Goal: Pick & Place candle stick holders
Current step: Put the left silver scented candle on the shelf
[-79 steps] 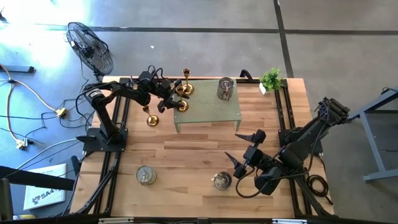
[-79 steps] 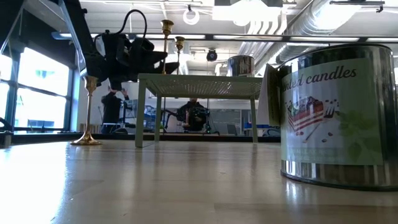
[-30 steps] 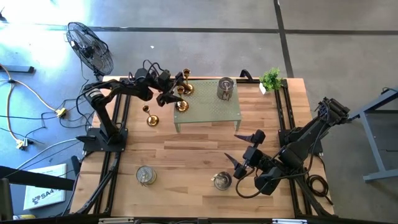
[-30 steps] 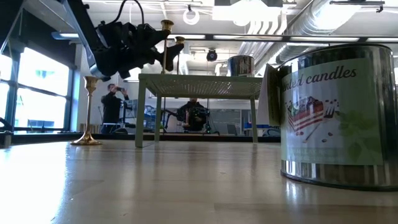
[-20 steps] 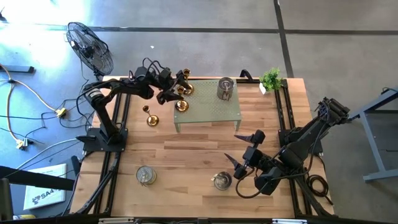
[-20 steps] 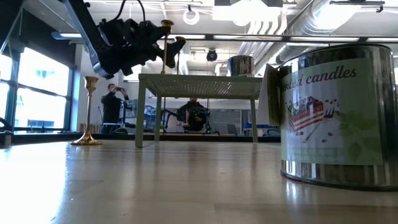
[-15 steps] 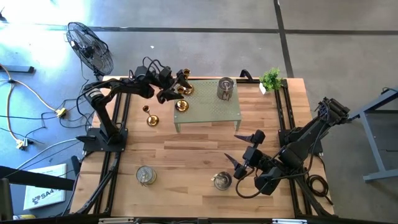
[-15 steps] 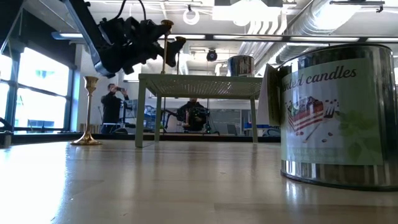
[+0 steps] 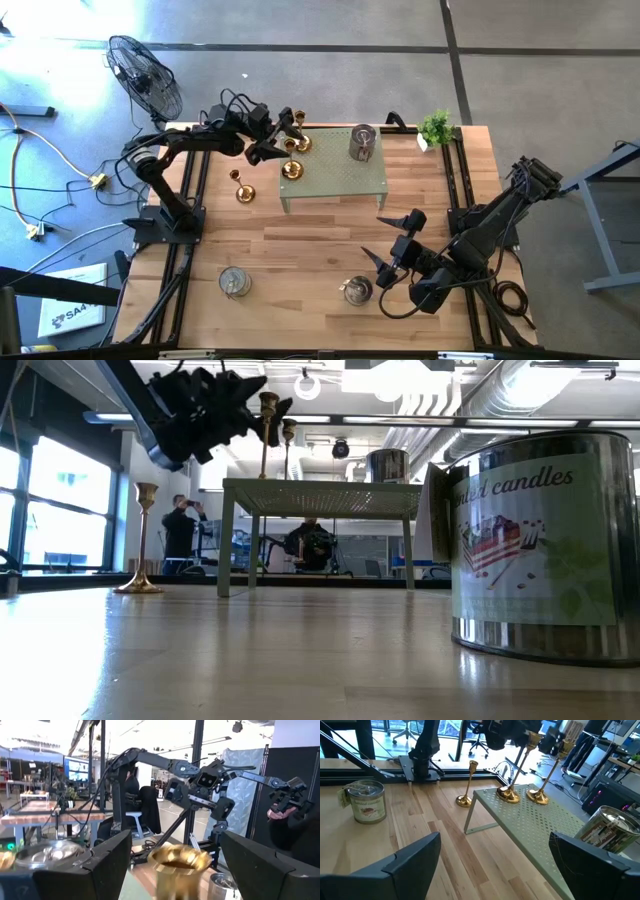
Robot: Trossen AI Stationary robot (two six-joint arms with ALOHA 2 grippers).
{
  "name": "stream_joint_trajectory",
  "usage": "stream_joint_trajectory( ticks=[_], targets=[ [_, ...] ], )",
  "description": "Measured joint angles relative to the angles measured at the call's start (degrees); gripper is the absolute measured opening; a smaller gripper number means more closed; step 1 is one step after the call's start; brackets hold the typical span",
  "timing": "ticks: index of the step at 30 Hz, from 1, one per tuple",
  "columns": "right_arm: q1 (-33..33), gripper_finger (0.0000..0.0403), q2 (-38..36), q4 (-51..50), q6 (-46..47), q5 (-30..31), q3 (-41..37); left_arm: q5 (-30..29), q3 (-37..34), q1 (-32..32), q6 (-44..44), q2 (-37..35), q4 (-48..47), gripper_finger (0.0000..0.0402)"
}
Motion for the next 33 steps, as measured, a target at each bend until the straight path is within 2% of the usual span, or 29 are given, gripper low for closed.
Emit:
stream_joint_trajectory(
  ticks=[18,24,33],
  targets=[
    [0.0,0.0366,0.01,0.04,1.11,-0.49,0.0,-0.13,0.0,0.04,-0.53,-11.74,-1.81,0.0301],
    [0.02,0.0366,-0.01,0.04,1.11,-0.48,0.0,0.77,-0.01,0.02,-3.08,-19.02,-9.63,0.0301],
    [0.02,0.0366,0.0,0.04,1.11,-0.81,0.0,5.95,-0.02,0.02,-2.92,-31.53,-25.52,0.0301]
  ],
)
